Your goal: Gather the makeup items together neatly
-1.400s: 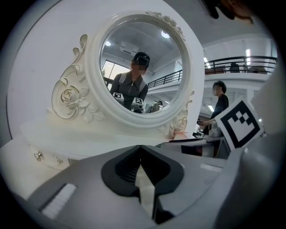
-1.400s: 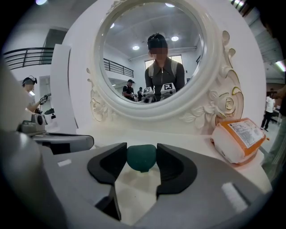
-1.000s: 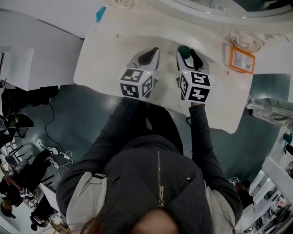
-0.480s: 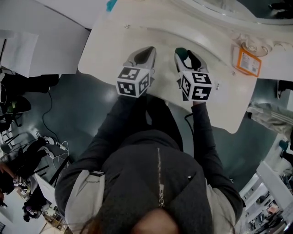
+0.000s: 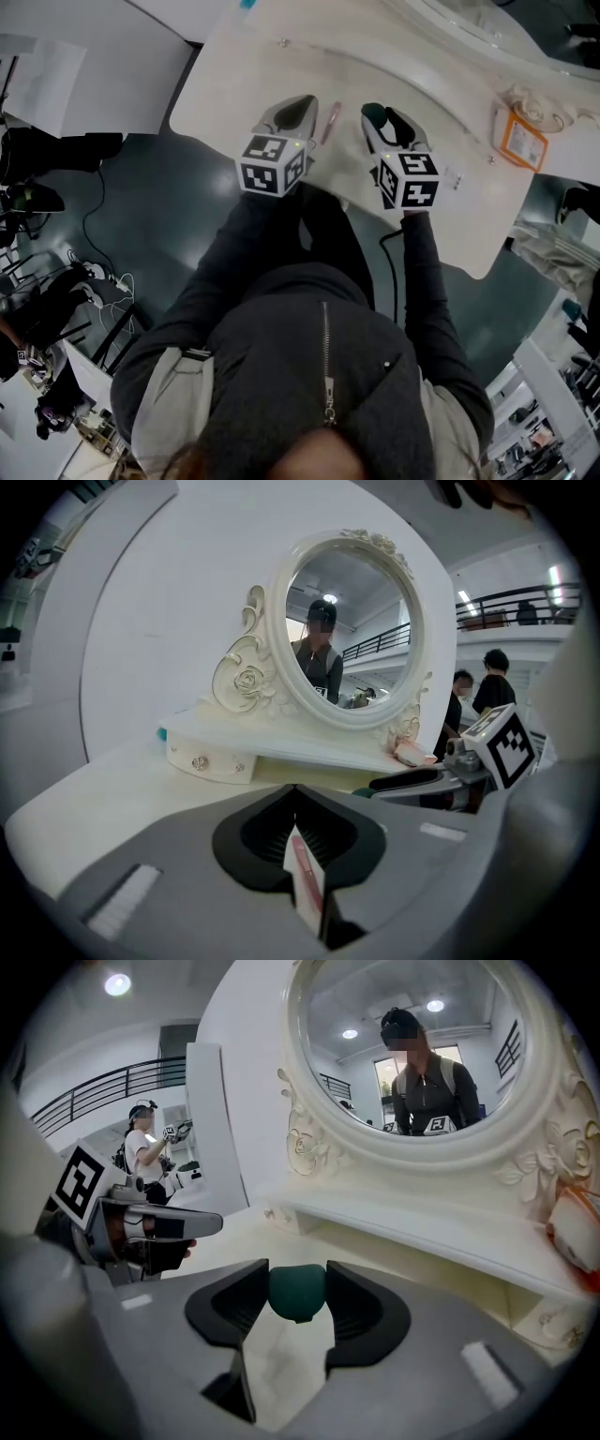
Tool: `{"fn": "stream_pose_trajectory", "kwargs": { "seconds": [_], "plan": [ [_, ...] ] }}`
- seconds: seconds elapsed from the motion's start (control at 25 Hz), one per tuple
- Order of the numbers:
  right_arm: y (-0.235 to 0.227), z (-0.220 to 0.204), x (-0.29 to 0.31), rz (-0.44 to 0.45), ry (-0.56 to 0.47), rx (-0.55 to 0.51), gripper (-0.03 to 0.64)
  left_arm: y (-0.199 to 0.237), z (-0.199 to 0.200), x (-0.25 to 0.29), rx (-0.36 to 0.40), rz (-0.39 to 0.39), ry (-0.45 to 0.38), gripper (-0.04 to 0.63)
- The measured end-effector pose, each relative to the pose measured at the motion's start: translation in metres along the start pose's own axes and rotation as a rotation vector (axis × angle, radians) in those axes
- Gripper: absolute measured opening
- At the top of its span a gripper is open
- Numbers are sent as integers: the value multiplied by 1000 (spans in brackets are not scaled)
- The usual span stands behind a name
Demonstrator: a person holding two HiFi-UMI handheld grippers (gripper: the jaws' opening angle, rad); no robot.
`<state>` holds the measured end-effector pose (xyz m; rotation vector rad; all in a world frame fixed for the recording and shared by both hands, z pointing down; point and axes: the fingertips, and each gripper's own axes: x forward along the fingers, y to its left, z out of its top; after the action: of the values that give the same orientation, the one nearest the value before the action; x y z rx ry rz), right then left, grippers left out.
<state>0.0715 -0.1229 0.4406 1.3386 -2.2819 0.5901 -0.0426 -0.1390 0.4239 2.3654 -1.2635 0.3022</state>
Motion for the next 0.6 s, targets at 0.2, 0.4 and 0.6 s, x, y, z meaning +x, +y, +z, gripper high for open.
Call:
{"fn": "stream_pose_trajectory", "kwargs": {
  "seconds": [0.2,0.4,0.6],
  "plan": [
    [7,-8,0,58,29,-64,192,3,-10,0,-9,-1,9,9],
    [10,-15,-2,111,43,-109,184,-2,-18,3,-9,-14,21,9],
    [12,-26,2,140,65,-129,178,-8,-26,8,-11,-25,29,9]
  ]
}}
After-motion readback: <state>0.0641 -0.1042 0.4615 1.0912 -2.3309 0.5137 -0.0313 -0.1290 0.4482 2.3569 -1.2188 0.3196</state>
